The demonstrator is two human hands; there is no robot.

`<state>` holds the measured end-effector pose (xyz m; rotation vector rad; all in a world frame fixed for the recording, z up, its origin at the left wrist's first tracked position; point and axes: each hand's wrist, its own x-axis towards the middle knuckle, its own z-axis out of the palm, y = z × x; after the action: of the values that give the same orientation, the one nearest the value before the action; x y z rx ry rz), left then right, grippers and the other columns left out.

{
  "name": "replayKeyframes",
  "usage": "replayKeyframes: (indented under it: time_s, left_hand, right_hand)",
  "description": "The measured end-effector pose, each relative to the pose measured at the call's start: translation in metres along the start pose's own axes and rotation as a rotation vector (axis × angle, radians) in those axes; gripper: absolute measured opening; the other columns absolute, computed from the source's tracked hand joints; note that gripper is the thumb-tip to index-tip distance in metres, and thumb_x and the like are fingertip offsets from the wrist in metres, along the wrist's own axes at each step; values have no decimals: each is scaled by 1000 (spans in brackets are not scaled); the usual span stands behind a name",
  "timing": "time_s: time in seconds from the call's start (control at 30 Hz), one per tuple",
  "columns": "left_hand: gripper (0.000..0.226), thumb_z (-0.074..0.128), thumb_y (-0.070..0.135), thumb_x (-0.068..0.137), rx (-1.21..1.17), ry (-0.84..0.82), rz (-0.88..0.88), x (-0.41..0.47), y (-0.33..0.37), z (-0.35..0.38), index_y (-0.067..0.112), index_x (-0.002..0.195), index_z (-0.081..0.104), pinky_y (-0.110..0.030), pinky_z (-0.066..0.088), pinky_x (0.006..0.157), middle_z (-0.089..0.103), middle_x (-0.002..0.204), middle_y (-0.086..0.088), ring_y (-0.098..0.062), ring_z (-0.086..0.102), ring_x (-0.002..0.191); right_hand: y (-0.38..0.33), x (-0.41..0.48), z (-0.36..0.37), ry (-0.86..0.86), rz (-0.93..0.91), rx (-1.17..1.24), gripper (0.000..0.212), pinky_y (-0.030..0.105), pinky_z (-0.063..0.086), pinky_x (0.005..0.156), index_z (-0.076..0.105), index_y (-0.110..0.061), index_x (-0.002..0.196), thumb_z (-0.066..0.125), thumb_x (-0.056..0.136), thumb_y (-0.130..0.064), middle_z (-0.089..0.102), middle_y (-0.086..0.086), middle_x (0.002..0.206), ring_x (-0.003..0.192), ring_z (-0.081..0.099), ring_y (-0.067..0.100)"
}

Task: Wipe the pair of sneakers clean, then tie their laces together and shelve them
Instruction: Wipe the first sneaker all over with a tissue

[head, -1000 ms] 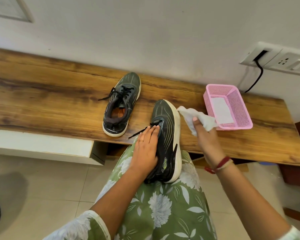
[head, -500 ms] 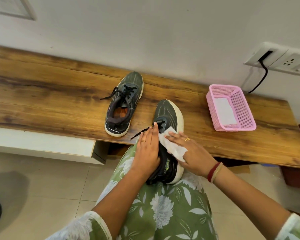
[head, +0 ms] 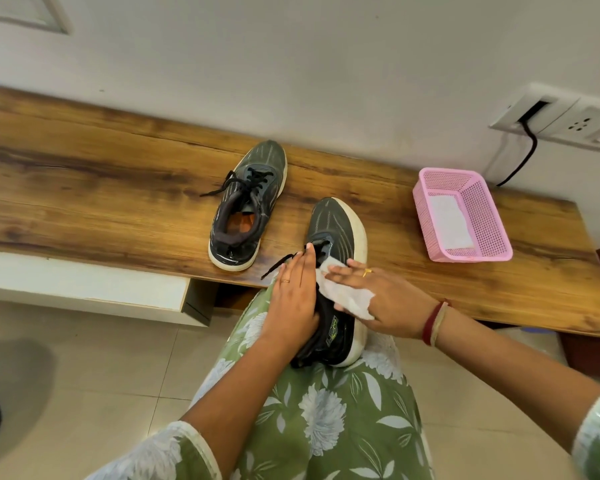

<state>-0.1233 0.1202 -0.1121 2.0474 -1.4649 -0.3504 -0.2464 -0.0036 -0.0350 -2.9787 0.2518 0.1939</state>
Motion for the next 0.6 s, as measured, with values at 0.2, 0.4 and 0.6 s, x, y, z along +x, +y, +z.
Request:
replayKeyframes:
  time_s: [0.2, 0.4, 0.6]
  left_hand:
    - [87, 67, -2, 69, -8, -5, 1, -1, 1, -1, -4, 146, 25, -50, 39, 106, 41, 145, -20, -37, 43, 131]
    - [87, 66, -1, 70, -21, -14, -6, 0, 0, 0, -3, 146, 23, -51, 40, 104, 43, 143, -20, -37, 43, 130]
    - [86, 64, -2, 71, -22, -1, -28, 0, 1, 0, -3, 147, 23, -49, 36, 105, 41, 144, -21, -37, 41, 132]
  right_hand:
    - [3, 0, 0, -93, 70, 21, 54, 24, 17, 111, 56, -7, 128, 33, 96, -44, 56, 7, 132, 125, 49, 21]
    - [1, -1, 1, -125, 94, 36, 70, 25, 13, 114, 49, -12, 135, 9, 96, -54, 52, 8, 136, 130, 44, 19]
    - [-11, -8, 5, -54, 124, 24, 77, 19, 10, 111, 57, -11, 129, 5, 95, -57, 52, -1, 137, 131, 41, 16]
